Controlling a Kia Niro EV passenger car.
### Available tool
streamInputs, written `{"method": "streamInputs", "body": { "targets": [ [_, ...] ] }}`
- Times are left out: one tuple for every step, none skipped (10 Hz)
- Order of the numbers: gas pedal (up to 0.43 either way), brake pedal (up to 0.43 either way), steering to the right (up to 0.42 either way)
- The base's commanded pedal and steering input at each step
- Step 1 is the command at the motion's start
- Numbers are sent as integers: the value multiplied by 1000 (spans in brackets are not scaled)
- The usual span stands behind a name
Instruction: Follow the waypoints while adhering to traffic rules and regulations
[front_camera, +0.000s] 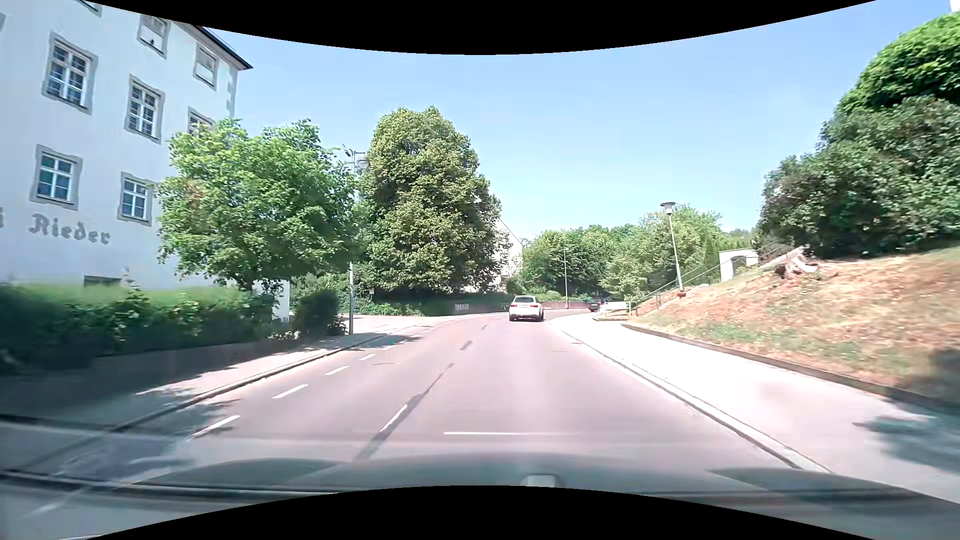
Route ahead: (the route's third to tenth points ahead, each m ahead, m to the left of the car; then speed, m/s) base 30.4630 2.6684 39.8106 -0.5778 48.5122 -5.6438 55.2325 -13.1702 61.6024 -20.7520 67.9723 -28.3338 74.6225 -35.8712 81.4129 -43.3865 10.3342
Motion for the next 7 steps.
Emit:
{"method": "streamInputs", "body": {
  "targets": [
    [157, 0, -3],
    [157, 0, -3],
    [157, 0, -3],
    [157, 0, -3],
    [157, 0, -3],
    [157, 0, -3],
    [150, 0, -3]
  ]
}}
